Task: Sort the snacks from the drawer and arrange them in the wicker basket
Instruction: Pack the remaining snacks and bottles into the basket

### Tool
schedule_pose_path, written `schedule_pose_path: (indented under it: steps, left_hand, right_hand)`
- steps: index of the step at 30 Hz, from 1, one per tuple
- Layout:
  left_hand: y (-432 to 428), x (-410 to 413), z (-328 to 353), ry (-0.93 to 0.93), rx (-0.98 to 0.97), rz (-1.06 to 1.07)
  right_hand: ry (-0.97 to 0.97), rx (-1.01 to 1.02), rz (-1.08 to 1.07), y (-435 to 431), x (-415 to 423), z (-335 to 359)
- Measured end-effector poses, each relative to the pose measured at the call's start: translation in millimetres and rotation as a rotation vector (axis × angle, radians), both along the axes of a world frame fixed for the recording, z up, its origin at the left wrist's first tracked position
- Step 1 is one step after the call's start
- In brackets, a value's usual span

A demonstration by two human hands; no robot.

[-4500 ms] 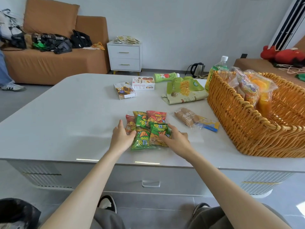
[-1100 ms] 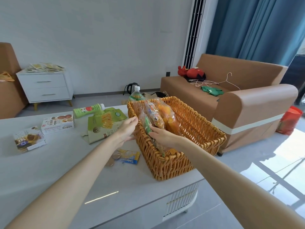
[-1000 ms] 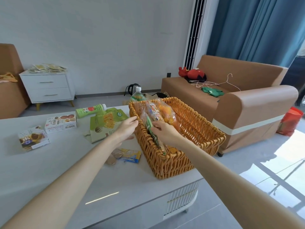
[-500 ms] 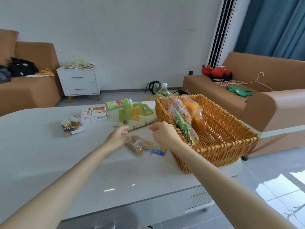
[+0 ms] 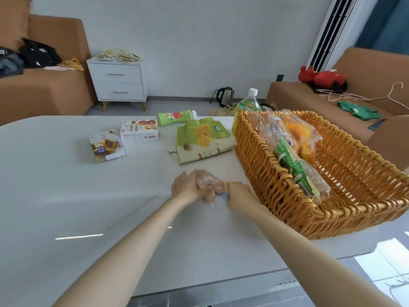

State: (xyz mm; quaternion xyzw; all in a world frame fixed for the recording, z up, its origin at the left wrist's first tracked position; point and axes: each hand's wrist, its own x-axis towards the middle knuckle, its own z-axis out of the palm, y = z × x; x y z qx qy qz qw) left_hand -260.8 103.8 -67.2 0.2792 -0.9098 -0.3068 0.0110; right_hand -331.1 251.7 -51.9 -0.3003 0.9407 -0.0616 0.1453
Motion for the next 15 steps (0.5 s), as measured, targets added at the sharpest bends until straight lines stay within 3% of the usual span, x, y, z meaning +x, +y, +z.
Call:
schedule_pose_path:
  steps: [2, 6, 11, 15]
  left_hand:
    - [-4.4, -1.6, -4.7, 0.002, -0.004, 0.002]
    - [-26.4, 8.1, -1.9, 0.011, 0.076, 0.007]
    - [-43.7, 38.6, 3.3, 0.029, 0.144, -0.002]
    - [-47.4, 55.6, -0.9, 0.107, 0.232, -0.006]
  right_hand:
    - [0.063, 0.049, 0.008, -1.7, -3.3, -4.0]
    - [-0.051, -0.003, -0.071, -3.2, -6.3, -0.7]
    - [-0.071, -0.420, -0.158, -16.1, 2.5, 18.8]
    - [-0.399, -0.785, -0.230, -41.2, 15.0, 24.9]
